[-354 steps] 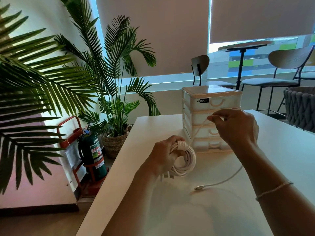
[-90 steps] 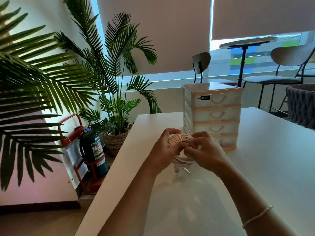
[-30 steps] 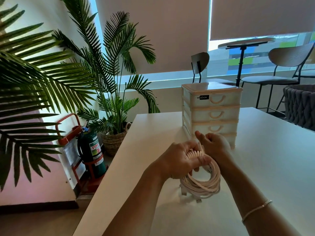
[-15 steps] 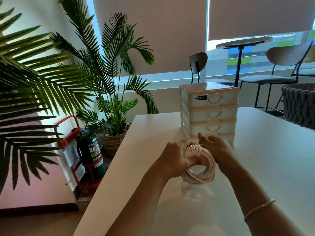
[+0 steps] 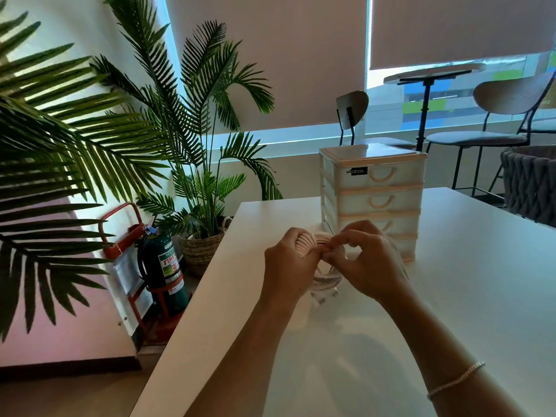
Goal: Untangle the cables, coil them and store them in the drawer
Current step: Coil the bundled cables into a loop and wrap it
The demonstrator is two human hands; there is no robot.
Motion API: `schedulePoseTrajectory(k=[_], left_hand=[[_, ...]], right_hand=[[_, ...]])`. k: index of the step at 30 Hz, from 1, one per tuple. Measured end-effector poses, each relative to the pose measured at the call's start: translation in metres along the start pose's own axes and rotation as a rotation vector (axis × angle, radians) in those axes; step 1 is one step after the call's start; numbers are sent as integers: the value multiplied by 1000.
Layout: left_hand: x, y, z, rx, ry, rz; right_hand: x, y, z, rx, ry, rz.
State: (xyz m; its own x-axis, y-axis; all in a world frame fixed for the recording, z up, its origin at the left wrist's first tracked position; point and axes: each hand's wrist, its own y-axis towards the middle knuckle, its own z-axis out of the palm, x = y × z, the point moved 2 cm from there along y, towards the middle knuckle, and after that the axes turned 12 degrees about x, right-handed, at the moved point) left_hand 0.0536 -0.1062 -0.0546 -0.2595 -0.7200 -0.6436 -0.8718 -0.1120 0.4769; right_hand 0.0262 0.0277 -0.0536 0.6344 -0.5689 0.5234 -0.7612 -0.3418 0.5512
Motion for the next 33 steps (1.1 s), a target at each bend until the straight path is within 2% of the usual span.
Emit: schedulePoseTrajectory(k=[4, 7, 10, 12, 14, 17, 19, 24, 29, 33], left_hand=[[1, 1, 0, -50, -91, -79], [3, 1, 4, -26, -178, -125], [6, 2, 6, 7, -299, -163], [5, 1, 7, 54, -304, -122], [7, 3, 8, 105, -311, -93], [11, 5, 11, 189, -370, -77], [10, 4, 12, 250, -401, -50], [9, 3, 9, 412, -500, 19], [15, 4, 6, 437, -375, 43], [8, 2, 4, 398, -253, 75]], right_hand=[[3, 1, 1, 11, 7, 48], [9, -1, 4, 59, -63, 86], [9, 0, 7, 146, -198, 168], [7, 0, 11, 231, -206, 186], [6, 2, 10, 291, -143, 179], [8, 1, 0, 276, 190, 277], [7, -1, -3, 329, 375, 340], [5, -5, -11, 481, 608, 407], [3, -6, -19, 519, 643, 368], [-1, -2, -15, 440, 540, 352]])
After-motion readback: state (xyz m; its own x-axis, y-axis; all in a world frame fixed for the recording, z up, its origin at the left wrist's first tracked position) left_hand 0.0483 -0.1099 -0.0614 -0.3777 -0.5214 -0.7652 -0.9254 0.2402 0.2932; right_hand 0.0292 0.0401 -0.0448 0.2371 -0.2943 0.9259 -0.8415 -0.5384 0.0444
